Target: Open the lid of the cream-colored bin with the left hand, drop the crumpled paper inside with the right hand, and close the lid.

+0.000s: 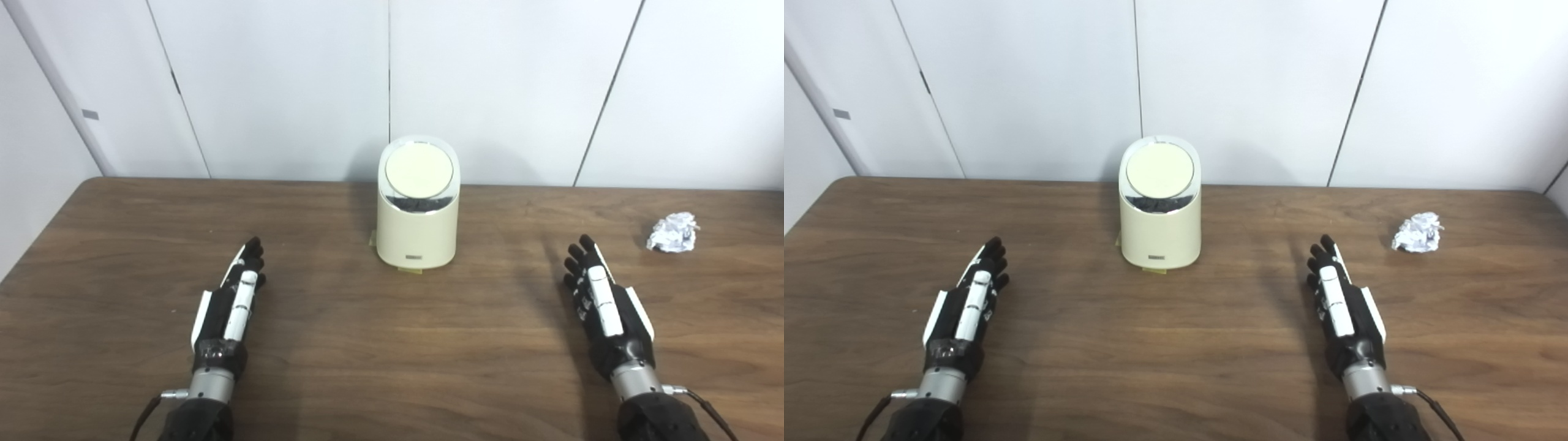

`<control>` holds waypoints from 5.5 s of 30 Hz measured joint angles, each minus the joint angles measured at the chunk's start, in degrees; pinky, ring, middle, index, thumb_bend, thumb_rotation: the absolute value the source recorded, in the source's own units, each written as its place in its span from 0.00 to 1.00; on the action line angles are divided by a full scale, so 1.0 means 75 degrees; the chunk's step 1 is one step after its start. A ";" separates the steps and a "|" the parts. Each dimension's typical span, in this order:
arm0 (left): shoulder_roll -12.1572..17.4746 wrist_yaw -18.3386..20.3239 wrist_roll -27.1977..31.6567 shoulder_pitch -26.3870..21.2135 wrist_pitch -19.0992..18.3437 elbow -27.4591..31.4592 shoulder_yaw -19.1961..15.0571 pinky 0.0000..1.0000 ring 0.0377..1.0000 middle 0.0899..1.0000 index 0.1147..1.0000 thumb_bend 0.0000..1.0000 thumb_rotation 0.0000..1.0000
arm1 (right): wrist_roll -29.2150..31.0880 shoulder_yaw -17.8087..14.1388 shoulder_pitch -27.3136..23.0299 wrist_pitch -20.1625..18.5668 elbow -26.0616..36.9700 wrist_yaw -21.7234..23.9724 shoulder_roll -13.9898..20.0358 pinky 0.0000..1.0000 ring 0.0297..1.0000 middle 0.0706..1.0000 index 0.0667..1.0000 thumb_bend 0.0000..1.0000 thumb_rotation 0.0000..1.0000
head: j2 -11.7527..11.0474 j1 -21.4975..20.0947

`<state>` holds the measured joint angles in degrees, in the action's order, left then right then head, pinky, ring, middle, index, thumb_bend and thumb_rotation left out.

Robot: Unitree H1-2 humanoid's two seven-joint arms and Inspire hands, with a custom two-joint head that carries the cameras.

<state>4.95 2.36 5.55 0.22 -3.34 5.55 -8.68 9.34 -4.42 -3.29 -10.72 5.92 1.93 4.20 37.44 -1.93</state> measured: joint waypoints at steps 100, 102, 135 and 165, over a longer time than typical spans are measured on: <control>0.1800 0.2053 -0.6424 -0.7079 -0.1069 -0.3166 0.4875 0.82 0.89 0.89 0.88 0.91 0.05 | -0.0960 0.0484 -0.0088 0.0175 -0.0055 -0.0322 -0.0285 0.95 0.95 0.95 1.00 0.55 0.87 | -0.0375 -0.0152; 0.1789 0.1855 -0.6503 -0.7082 -0.0881 -0.3336 0.4891 0.80 0.89 0.89 0.88 0.90 0.06 | -0.1034 0.0507 -0.0065 0.0170 -0.0033 -0.0332 -0.0273 0.94 0.94 0.95 1.00 0.54 0.89 | -0.0340 -0.0176; 0.1026 0.2366 -0.3006 -0.4707 -0.2638 -0.0486 0.1249 0.81 0.84 0.82 0.82 0.67 0.09 | -0.0954 0.0440 -0.0107 0.0054 -0.0016 -0.0304 -0.0309 0.94 0.92 0.94 0.98 0.55 0.86 | -0.0305 -0.0129; 0.0464 0.0604 -0.1237 -0.0998 -0.1659 0.0155 0.0241 0.92 0.92 0.90 0.94 0.42 0.71 | -0.1842 0.0111 -0.0428 0.0012 0.0013 -0.0857 0.0090 0.75 0.83 0.86 0.87 0.74 0.17 | -0.0375 -0.0597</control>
<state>8.43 6.89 -3.73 -7.26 -15.78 6.71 -6.87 -4.47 -3.59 -6.50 -10.62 6.02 -4.49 4.87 34.63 -6.41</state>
